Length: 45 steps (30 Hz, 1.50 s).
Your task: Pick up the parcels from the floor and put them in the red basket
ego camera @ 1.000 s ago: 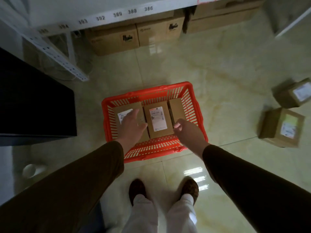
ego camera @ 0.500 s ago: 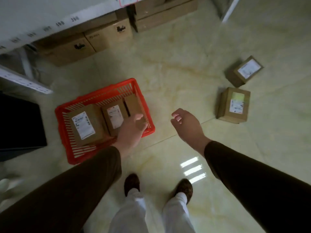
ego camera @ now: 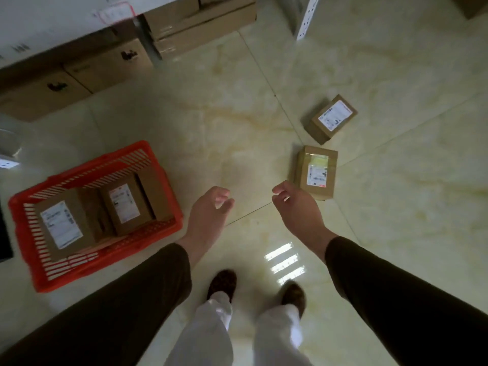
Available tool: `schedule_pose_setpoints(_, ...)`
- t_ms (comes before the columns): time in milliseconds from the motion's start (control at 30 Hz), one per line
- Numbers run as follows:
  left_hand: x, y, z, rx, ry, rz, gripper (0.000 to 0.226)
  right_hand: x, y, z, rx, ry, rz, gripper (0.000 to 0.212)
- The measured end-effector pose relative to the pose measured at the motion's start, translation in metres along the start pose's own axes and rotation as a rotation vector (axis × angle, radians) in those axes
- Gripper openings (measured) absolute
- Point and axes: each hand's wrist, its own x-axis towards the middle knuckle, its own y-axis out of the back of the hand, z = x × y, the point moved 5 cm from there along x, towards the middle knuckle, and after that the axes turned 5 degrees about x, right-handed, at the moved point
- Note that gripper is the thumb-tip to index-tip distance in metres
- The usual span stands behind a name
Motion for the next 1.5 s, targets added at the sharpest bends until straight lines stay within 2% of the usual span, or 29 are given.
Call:
schedule_pose_setpoints(400,0.035,-0.162,0.110,-0.035,0.056,0.020,0.006,0.075,0.138,0.098,-0.034,0.021,-0.055,0.007)
schedule_pose_setpoints(533,0.054,-0.188,0.118,-0.002,0.082,0.028,0.006,0.110,0.160,0.123,-0.020,-0.040,-0.086,0.017)
schedule_pose_setpoints(700,0.097,-0.207,0.120,-0.038,0.140,0.036,0.009,0.163,0.156,0.148,0.008,-0.187,-0.194,0.037)
schedule_pose_setpoints(800,0.132,-0.226,0.112,-0.040,0.203,-0.009,0.027,0.195,0.145,0.167,-0.029,-0.248,-0.251,0.044)
schedule_pose_setpoints(967,0.187,-0.271,0.094,0.122,0.265,-0.103,0.055,0.235,0.129,0.203,-0.117,-0.327,-0.315,0.059)
schedule_pose_setpoints(1133,0.225,-0.316,0.074,0.088,0.320,-0.168,0.066,0.258,0.108,0.234,-0.097,-0.403,-0.400,0.057)
schedule_pose_setpoints(1200,0.234,-0.330,0.068,0.086,0.332,-0.210,0.064,0.261,0.102,0.238,-0.089,-0.405,-0.434,0.045)
schedule_pose_setpoints(1300,0.239,-0.347,0.064,0.039,0.317,-0.273,0.045,0.266,0.093,0.246,-0.007,-0.427,-0.444,0.033)
schedule_pose_setpoints(1367,0.238,-0.351,0.062,-0.046,0.326,-0.251,0.037,0.270,0.089,0.248,0.055,-0.439,-0.447,0.025)
schedule_pose_setpoints(1500,0.227,-0.334,0.066,-0.227,0.397,-0.066,0.029,0.283,0.085,0.244,0.141,-0.434,-0.361,0.045)
